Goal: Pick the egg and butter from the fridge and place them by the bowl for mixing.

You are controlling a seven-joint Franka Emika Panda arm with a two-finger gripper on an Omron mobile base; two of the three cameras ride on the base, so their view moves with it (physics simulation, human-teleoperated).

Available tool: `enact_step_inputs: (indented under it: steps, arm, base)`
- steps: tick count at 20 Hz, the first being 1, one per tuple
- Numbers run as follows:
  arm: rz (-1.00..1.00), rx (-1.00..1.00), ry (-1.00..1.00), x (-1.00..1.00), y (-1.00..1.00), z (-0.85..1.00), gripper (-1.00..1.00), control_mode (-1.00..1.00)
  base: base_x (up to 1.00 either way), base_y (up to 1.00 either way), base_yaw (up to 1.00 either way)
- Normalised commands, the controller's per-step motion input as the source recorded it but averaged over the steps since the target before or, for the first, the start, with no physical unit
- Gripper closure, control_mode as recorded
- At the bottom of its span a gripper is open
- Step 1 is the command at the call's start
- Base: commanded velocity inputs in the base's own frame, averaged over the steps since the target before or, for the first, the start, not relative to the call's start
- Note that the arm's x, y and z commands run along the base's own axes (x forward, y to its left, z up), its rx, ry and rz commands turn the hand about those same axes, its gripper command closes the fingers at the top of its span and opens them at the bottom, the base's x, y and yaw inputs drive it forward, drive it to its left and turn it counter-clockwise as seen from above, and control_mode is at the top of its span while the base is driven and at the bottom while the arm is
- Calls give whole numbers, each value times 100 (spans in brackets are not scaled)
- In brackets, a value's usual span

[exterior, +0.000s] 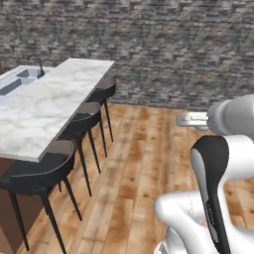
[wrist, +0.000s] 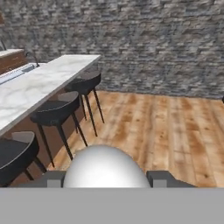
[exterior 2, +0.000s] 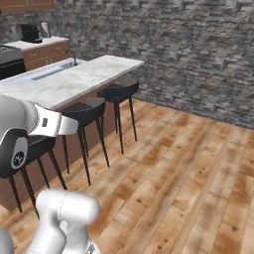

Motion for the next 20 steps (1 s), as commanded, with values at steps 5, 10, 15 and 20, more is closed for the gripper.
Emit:
enact_step_inputs:
  steps: [5, 10, 15, 20]
  arm:
    - [0, 0, 0, 0, 0, 0, 100, 100]
    - [0, 0, 0, 0, 0, 0, 100, 100]
    - [0, 0, 0, 0, 0, 0, 100, 100]
    - [0, 0, 0, 0, 0, 0, 100, 100]
  base:
    - [70, -6, -13]
    - [81, -10, 0]
    - [73, -20, 0]
    - [67, -20, 0]
